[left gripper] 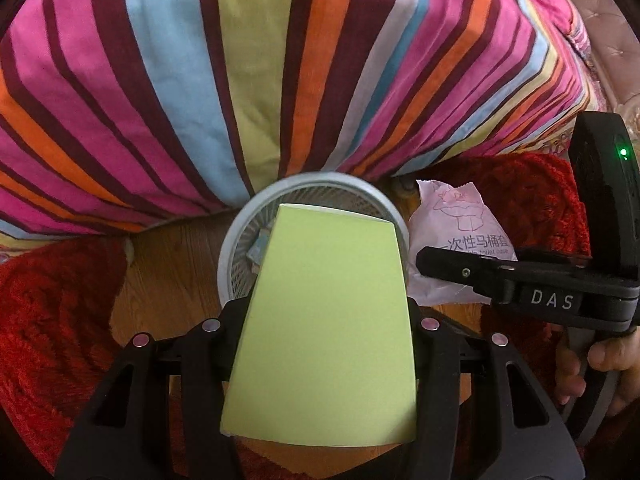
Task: Collect trash
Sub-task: 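Carry the yellow-green box and white packet over the wastebasket with both tools, then open both tools to drop the box and packet into the wastebasket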
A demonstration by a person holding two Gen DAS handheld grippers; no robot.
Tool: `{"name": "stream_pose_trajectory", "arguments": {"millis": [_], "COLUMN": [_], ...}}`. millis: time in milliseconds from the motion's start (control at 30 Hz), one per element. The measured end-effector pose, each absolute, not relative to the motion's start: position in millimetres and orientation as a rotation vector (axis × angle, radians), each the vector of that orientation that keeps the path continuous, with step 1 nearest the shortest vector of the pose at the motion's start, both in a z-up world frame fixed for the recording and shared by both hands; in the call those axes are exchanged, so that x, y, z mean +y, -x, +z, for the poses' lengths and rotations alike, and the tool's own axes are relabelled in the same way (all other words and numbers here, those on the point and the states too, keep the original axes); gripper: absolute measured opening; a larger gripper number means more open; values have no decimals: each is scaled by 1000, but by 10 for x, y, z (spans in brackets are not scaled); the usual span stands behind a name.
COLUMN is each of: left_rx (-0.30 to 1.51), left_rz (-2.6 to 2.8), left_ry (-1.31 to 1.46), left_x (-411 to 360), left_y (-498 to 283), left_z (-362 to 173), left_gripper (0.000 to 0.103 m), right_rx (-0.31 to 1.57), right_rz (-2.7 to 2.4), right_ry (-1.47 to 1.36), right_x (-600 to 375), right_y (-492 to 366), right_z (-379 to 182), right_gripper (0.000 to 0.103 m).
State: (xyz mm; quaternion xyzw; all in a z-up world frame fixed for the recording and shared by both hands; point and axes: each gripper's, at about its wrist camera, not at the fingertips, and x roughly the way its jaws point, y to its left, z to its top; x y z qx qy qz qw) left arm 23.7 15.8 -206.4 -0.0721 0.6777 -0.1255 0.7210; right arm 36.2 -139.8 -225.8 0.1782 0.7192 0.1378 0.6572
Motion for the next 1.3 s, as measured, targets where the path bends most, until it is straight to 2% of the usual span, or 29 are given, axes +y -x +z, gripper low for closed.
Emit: {"name": "stream_pose_trajectory", "arguments": {"millis": [700, 767, 800, 833, 900, 967, 1033, 1300], "left_rx": [1810, 1827, 1833, 1834, 1835, 1836, 1832, 1721], "left_rz": [-241, -233, -228, -228, -224, -214, -201, -157], "left_ry": [226, 229, 229, 235, 248, 271, 297, 300], "left_x": [84, 67, 65, 62, 71, 109, 170, 236], "left_y": [-327, -319, -318, -318, -320, -314, -317, -367], "left_z": [-2811, -2846, -2852, -2852, -2862, -2878, -2893, -2646], "left_gripper": [53, 60, 72, 79, 79, 80, 83, 83], "right_rx": [1883, 1901, 1911, 1918, 1922, 1925, 1919, 1830], "right_rz": [218, 212, 209, 206, 188, 185, 182, 204], "right_ry": [-482, -485, -488, -492, -485, -493, -507, -497], "right_x": [-1292, -1289, -1289, -1291, -1299, -1297, -1303, -1311], "right_y": [-417, -416, -413, -412, -421, -419, -423, -475], "right_z": [-2875, -2909, -2923, -2927, -2935, -2930, -2924, -2781], "right_gripper": [50, 54, 66, 77, 78, 87, 88, 88]}}
